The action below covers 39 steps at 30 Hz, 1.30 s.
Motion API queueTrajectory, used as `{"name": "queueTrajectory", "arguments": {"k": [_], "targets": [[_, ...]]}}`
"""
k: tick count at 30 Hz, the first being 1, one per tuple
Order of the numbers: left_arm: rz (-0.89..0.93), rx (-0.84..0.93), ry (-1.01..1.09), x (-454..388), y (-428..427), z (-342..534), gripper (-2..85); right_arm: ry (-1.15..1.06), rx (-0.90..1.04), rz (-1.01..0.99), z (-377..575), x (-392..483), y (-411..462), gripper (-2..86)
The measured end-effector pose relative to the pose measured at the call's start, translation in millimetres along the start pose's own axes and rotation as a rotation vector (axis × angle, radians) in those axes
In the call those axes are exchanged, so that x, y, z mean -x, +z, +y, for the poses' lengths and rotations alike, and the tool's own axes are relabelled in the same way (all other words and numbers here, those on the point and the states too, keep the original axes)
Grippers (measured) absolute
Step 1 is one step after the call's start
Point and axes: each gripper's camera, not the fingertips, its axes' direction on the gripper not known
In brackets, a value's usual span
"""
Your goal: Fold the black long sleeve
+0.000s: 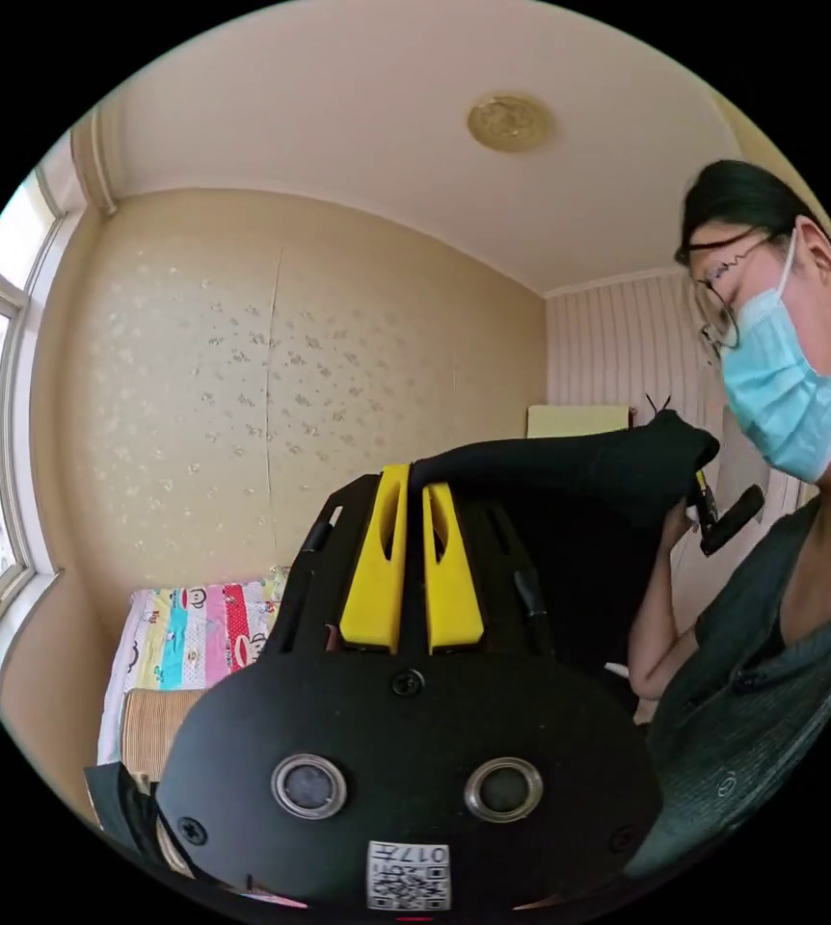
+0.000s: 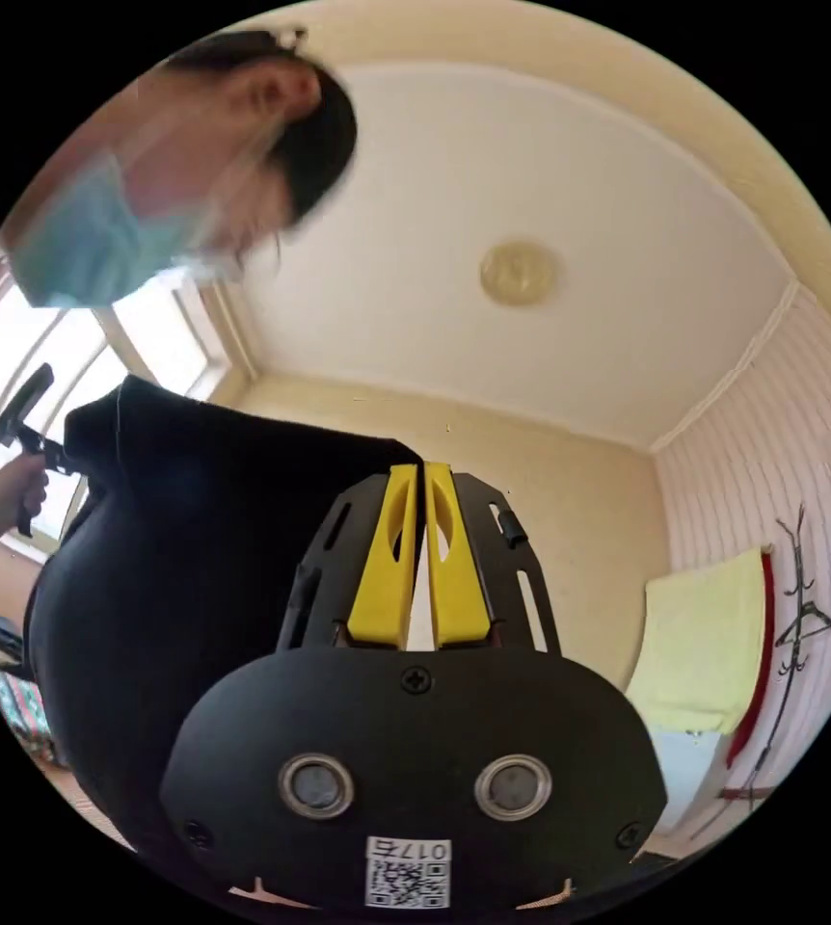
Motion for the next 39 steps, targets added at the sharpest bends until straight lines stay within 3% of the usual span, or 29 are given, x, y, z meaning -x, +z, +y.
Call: {"name": "queueTrajectory", "arguments": {"k": [3,5,7,13,20,24,30,36,39], "targets": [[-0.102,0.244,-0.065,80.7,86.6,-24.7,2.6,0.051,0.472,-0.158,66.1,-13.7,166.5,2.7],[-0.237,0.448,-0.111,138.0,159.1,-13.7,6.0,0.183,1.055,-0.289,169.2,-13.9,312.3,2.6],[-0.350,0.744,-0.305,217.2,237.4,42.5,9.2,0.260,1.307,-0.387,250.6,-4.4,373.9,1.8],[-0.124,1.085,-0.487,272.5,262.2,222.6,8.0,0.324,1.625,-0.567,440.4,50.0,388.5,0.5],[0.023,1.589,-0.564,266.9,237.5,393.5,7.0,0.175,2.303,-0.739,647.0,132.8,332.8,0.4],[0.063,1.598,-0.730,300.3,205.4,411.0,7.1,0.152,2.445,-0.755,691.7,139.8,334.3,0.5],[0.008,1.664,-0.697,349.4,180.0,415.3,6.9,-0.065,2.520,-0.680,744.5,122.7,375.4,0.5],[-0.012,1.796,-0.759,353.4,135.1,462.3,2.9,-0.384,2.616,-0.789,774.4,101.4,367.0,0.4],[-0.053,1.757,-0.812,348.6,96.2,460.4,0.9,-0.457,2.636,-0.910,768.6,84.3,350.6,0.3]]}}
